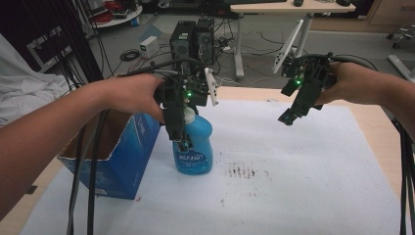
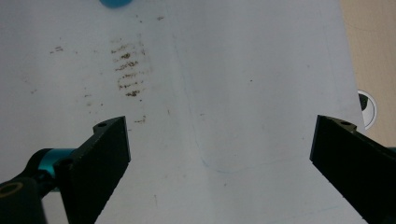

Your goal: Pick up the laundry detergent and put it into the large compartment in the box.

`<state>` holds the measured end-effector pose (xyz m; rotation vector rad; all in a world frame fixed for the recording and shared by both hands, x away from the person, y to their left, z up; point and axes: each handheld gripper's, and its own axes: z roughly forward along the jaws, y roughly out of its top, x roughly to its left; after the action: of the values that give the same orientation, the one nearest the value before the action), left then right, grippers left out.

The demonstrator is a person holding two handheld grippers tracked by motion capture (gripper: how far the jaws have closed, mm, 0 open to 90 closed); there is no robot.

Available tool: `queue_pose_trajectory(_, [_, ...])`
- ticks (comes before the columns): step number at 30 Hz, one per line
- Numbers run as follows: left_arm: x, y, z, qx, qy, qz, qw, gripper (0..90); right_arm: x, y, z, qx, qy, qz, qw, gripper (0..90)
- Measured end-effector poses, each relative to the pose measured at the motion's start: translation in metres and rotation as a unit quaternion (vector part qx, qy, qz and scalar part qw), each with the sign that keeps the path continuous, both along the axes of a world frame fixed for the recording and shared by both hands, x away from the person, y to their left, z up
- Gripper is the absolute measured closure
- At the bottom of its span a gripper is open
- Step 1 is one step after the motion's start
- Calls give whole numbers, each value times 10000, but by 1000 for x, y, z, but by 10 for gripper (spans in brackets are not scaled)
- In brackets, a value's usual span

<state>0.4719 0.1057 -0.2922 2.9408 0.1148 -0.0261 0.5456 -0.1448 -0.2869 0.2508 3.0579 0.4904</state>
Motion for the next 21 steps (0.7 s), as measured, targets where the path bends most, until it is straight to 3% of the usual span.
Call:
queue_pose_trajectory(10, [-1,2,0,-63,14,-49,10000,192,1,1,-1,-4,15,9,10000,40])
queue_pose_trajectory(21, [0,1,0,-29,-27,-51,10000,239,1,2,-1,3,33,4,10000,40])
